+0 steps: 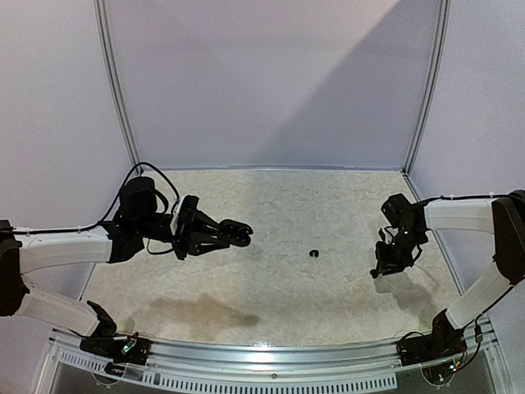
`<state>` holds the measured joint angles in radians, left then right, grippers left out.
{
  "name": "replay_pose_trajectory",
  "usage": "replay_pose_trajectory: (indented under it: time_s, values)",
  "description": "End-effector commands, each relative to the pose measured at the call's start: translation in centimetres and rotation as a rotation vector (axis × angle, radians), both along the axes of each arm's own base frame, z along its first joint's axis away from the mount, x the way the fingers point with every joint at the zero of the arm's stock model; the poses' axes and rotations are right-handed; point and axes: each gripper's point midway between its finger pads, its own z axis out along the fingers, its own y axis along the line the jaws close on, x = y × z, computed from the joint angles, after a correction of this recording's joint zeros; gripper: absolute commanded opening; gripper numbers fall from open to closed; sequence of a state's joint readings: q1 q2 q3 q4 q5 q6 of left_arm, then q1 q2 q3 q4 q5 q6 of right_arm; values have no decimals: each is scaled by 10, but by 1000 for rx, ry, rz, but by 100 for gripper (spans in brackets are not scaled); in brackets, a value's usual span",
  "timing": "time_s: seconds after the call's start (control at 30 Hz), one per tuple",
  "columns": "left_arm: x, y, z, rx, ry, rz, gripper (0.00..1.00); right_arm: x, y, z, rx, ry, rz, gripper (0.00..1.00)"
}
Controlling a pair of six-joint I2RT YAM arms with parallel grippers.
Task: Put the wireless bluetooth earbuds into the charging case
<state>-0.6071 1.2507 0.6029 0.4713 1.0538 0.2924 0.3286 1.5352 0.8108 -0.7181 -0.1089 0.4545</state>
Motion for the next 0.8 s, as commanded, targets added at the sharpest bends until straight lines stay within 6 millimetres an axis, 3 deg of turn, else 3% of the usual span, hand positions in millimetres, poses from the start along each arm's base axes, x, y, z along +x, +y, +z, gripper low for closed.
replay_pose_trajectory:
  time_s: [0.0, 0.27, 0.77]
  values:
    - [-5, -2, -2, 10, -3, -10, 0, 1, 21, -8, 95, -3, 29, 20]
    - [-4, -2, -4, 14, -7, -8, 0, -6, 43, -4, 140, -3, 85, 20]
    - [-4, -2, -4, 23, -12, -8, 0, -11, 49, -4, 140, 13, 103, 8]
